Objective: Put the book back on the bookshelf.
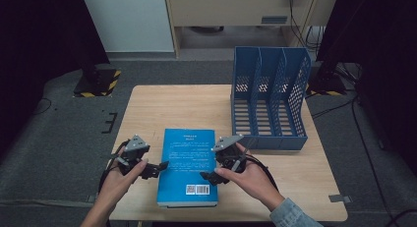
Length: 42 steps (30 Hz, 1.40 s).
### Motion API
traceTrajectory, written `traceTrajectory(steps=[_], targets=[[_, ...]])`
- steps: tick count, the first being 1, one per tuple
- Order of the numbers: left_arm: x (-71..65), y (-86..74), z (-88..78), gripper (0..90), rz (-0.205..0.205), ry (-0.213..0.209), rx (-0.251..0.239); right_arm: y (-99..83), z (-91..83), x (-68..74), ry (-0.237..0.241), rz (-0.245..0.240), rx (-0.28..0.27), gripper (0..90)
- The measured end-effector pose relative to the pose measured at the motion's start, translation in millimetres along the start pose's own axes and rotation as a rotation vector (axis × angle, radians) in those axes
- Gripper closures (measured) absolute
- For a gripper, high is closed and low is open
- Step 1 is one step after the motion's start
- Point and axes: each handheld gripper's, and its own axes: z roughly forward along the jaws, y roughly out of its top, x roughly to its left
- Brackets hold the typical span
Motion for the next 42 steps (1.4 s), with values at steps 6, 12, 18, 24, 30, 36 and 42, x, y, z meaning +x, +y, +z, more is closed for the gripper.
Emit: traceTrajectory(steps=[6,12,18,24,30,36,42], targets=[[-2.9,-2.8,17.1,1.6,-0.032,-0.077,0.003,-0.2,12.0,-2.4,-0.002,0.006,0.024,7.2],[-5.2,-1.7,23.5,0.0,-0.051,-0.113,0.012,-4.4,17.6,-6.6,-0.017,0.015,0.024,4.0],[-6.9,-3.3,28.7,0.0,-0.067,-0.154,0.005,-7.5,20.0,-9.9,-0.007,0.037,0.010,1.3],[-5.4,-4.0,29.6,0.0,-0.074,-0.164,0.005,-15.7,21.5,-15.6,0.033,0.101,-0.015,0.9],[-4.6,-3.5,30.8,0.0,-0.085,-0.167,0.010,-21.8,26.3,-24.2,0.102,0.168,-0.032,0.2],[-2.8,-0.3,31.8,0.0,-0.087,-0.175,0.036,-22.6,28.6,-29.3,0.131,0.195,-0.029,0.1],[1.1,0.2,34.6,0.0,-0.093,-0.186,0.029,-23.7,30.8,-34.1,0.154,0.222,-0.031,0.1]])
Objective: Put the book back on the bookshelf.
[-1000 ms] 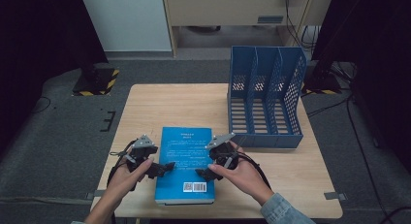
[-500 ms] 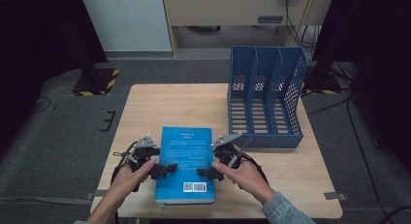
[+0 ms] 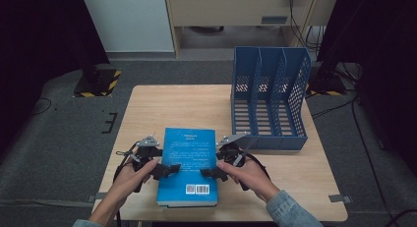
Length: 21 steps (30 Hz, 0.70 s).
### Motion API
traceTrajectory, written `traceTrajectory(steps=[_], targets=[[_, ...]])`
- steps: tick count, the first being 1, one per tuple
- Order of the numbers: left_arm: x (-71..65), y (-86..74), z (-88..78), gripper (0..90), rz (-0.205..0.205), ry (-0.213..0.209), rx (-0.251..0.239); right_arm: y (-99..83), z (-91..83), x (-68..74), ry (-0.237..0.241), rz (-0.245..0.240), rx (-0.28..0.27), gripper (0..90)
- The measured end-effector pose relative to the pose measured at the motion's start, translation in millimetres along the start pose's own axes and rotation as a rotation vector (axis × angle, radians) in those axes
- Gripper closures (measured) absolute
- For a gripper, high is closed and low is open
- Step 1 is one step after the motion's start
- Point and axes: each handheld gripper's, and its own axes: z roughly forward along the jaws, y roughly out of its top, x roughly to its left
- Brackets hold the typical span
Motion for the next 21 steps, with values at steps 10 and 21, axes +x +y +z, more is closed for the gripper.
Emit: traceTrajectory(steps=[10,21], targets=[[6.1,2.9,2.5,0.0,-0.006,-0.016,-0.002,-0.8,2.2,-5.5,0.019,0.036,-0.012,0.1],[12.0,5.7,4.7,0.0,-0.011,-0.034,0.004,1.3,10.4,-16.7,0.105,0.087,-0.005,0.2]])
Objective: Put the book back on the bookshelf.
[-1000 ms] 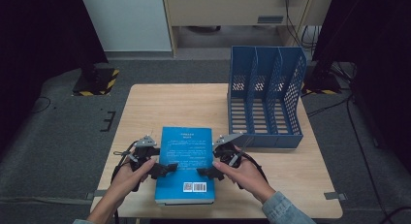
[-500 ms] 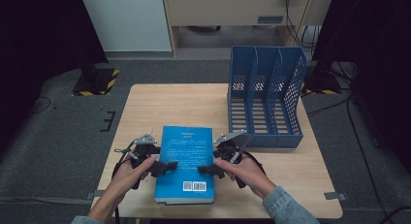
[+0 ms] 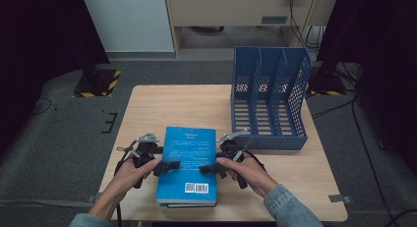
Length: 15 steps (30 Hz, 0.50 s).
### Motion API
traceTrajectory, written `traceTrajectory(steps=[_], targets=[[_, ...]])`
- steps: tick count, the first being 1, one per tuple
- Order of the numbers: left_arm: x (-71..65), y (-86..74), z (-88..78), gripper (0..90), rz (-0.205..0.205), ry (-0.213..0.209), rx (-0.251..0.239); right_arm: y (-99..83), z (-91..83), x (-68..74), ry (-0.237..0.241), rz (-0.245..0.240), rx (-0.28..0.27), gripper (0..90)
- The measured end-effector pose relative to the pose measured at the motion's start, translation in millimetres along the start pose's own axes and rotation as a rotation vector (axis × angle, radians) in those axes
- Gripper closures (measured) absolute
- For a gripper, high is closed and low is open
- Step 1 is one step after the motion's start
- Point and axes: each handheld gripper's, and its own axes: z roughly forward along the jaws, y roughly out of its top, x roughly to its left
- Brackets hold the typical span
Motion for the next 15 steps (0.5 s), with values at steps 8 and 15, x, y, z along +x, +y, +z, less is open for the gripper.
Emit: traceTrajectory(steps=[8,15], targets=[[-6.0,8.7,-12.6,17.2,0.036,0.086,0.004,2.8,-7.7,3.9,-0.027,-0.004,-0.024,7.7],[-3.7,14.4,-21.3,45.4,0.026,0.118,0.000,8.8,-18.1,11.3,-0.053,-0.038,-0.022,12.9]])
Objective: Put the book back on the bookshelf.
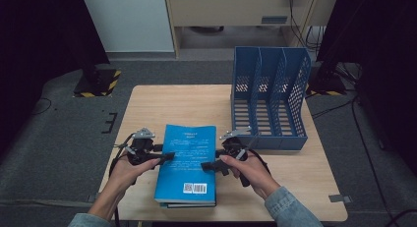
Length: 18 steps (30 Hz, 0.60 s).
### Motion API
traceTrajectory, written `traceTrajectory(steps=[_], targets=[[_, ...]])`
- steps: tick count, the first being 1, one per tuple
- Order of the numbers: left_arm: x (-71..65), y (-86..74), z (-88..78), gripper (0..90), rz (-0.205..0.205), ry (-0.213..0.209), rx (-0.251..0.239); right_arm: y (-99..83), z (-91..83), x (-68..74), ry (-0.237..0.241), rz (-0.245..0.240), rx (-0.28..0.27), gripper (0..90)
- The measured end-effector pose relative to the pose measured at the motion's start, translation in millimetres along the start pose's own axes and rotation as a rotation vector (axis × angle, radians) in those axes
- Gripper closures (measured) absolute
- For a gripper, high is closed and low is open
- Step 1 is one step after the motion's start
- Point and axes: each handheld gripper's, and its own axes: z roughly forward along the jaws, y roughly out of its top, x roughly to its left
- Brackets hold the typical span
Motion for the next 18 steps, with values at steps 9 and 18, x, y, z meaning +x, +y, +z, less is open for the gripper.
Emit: traceTrajectory(steps=[9,18], targets=[[5.0,11.5,-13.0,66.2,0.003,-0.006,0.037,14.5,-5.5,6.8,-0.031,-0.044,0.037,16.7],[2.1,20.5,-27.6,72.2,0.032,0.017,0.003,31.1,-16.6,16.4,-0.073,-0.096,0.007,22.3]])
